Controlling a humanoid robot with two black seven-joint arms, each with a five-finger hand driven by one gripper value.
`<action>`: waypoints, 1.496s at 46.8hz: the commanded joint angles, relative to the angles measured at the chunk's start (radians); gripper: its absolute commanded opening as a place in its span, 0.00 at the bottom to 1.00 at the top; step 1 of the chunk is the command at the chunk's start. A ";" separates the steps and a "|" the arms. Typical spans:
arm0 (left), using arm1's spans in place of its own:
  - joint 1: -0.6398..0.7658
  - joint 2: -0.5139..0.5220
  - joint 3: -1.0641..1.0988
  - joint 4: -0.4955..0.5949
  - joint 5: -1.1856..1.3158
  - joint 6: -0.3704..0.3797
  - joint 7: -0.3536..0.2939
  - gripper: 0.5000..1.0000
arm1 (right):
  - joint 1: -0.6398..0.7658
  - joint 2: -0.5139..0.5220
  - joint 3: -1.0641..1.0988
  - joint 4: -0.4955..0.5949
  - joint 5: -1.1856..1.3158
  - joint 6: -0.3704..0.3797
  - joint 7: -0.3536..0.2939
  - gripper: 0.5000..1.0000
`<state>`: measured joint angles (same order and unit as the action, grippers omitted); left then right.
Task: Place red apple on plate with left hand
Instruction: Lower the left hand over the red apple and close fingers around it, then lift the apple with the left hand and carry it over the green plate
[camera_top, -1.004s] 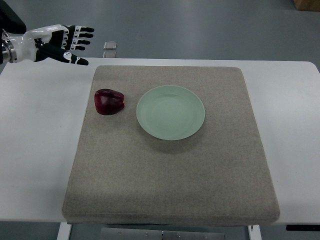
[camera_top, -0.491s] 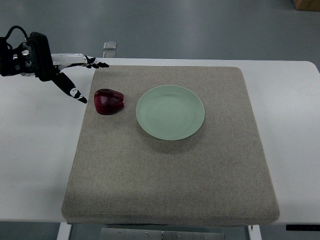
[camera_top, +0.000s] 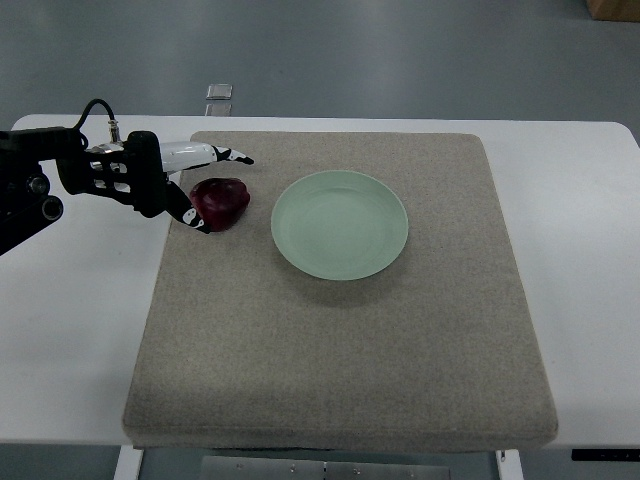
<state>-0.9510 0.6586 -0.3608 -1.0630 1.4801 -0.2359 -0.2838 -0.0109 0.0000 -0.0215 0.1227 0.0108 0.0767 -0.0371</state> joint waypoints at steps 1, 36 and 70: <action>0.001 0.000 0.014 0.002 0.000 0.000 0.000 0.97 | 0.000 0.000 0.000 0.000 0.000 0.000 0.000 0.86; -0.037 0.012 -0.004 0.009 0.040 0.006 -0.044 0.00 | 0.000 0.000 0.000 0.000 0.000 0.000 0.000 0.86; -0.092 -0.247 0.003 0.060 0.049 0.015 -0.043 0.05 | 0.000 0.000 0.000 0.000 0.000 0.000 0.000 0.86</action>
<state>-1.0463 0.4279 -0.3590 -1.0169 1.5277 -0.2211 -0.3265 -0.0106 0.0000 -0.0215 0.1227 0.0107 0.0767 -0.0373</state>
